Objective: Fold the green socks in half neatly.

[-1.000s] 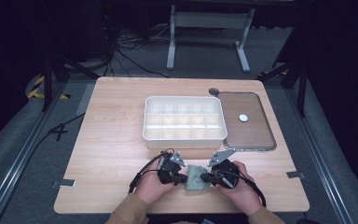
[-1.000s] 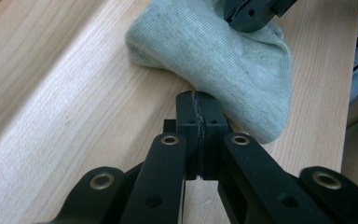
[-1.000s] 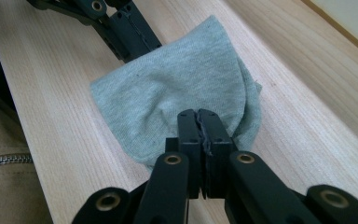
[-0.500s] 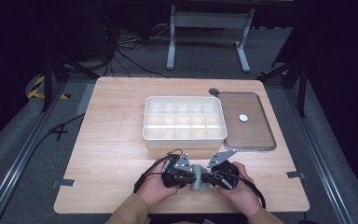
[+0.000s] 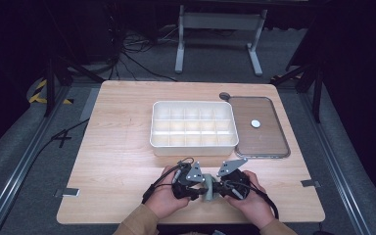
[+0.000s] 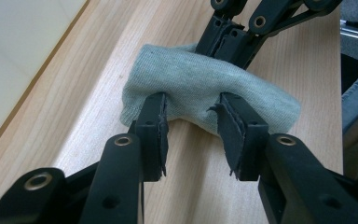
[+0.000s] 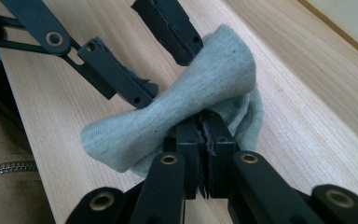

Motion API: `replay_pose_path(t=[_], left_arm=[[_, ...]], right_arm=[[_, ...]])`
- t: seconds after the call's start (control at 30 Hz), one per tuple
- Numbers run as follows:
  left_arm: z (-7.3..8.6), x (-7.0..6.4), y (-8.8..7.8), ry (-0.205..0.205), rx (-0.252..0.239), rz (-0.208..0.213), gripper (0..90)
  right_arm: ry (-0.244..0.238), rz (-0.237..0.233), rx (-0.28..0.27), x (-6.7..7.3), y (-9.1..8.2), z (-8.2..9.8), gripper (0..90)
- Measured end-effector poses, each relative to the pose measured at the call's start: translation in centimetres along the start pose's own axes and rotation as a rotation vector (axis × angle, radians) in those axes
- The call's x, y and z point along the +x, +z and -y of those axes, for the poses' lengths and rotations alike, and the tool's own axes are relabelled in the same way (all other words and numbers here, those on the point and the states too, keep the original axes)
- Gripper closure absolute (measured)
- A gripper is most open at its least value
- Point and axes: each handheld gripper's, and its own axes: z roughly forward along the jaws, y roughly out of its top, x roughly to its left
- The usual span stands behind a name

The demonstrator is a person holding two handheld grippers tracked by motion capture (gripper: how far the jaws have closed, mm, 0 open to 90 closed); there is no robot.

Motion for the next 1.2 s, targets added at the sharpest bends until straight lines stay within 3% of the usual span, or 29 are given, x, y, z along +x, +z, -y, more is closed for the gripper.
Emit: replay_pose_path(t=[0.1, 0.3, 0.37, 0.43, 0.53, 0.63, 0.67, 0.73, 0.83, 1.1, 1.2], left_arm=[[-0.2, -0.2, -0.1, 0.016, -0.014, -0.010, 62.6], [-0.3, -0.2, 0.0, 0.012, -0.011, -0.002, 60.4], [-0.3, -0.2, -0.1, -0.002, -0.015, -0.003, 59.3], [-0.2, -0.1, -0.2, -0.005, -0.005, -0.013, 59.1], [-0.1, 0.0, -0.1, -0.015, -0.009, -0.015, 59.7], [-0.2, -0.2, 0.0, -0.013, -0.004, -0.010, 59.9], [-0.2, -0.2, 0.1, -0.006, -0.002, -0.008, 60.1], [-0.2, -0.2, 0.2, -0.008, 0.003, -0.007, 60.2], [-0.3, -0.2, 0.2, -0.002, 0.006, -0.009, 60.4], [-0.5, -0.4, 0.6, 0.012, 0.001, -0.013, 60.7], [-0.7, -0.4, 0.9, 0.015, -0.022, -0.011, 60.6]], right_arm=[[0.003, 0.000, -0.001, 0.0, 0.0, 0.0, 86.1], [0.006, 0.002, -0.003, -0.1, 0.0, 0.1, 84.6], [0.012, 0.003, 0.002, -0.2, -0.2, 0.1, 78.7], [0.027, 0.009, 0.002, -0.4, -0.9, 0.0, 75.0], [0.049, -0.003, -0.043, -1.1, -3.0, 0.1, 73.5], [0.075, 0.032, -0.081, -2.0, -4.9, 0.5, 72.9], [0.107, 0.045, -0.075, -2.7, -5.4, 1.0, 73.4], [0.147, 0.070, -0.035, -3.8, -5.2, 2.0, 75.5], [0.174, 0.044, 0.009, -4.4, -4.0, 2.8, 79.7], [0.113, 0.001, 0.030, -3.2, -2.8, 2.1, 86.5], [0.106, -0.012, 0.044, -2.7, -2.4, 1.8, 86.9]])
